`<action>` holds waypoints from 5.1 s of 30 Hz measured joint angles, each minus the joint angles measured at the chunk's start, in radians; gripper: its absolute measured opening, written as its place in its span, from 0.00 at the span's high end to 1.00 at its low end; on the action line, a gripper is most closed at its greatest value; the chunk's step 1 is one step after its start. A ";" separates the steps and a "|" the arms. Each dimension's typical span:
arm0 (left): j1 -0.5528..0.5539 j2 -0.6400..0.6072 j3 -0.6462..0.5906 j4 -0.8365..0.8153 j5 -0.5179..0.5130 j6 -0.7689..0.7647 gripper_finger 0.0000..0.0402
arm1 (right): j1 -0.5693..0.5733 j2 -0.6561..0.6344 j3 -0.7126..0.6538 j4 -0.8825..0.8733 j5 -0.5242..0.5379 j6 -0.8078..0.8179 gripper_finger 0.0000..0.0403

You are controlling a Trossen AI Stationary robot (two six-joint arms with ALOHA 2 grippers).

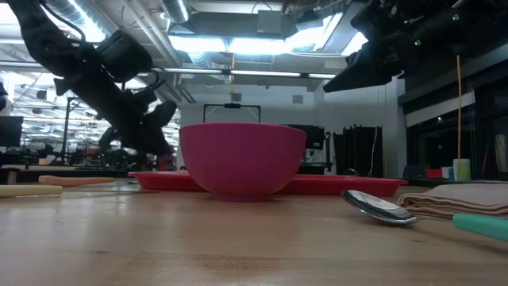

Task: Set up tray
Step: Put the dark pink bowl on the pink plate

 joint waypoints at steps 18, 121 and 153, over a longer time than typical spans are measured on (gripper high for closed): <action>-0.068 -0.474 0.003 0.056 0.330 0.801 0.91 | 0.000 0.000 0.000 0.037 0.001 0.030 0.95; -0.191 -0.492 0.005 0.047 0.354 0.919 0.99 | 0.272 0.701 0.683 -0.611 -0.072 -0.273 0.97; -0.231 -0.251 0.303 -0.300 0.276 0.953 0.66 | 0.011 0.699 0.960 -0.956 -0.071 -0.515 0.97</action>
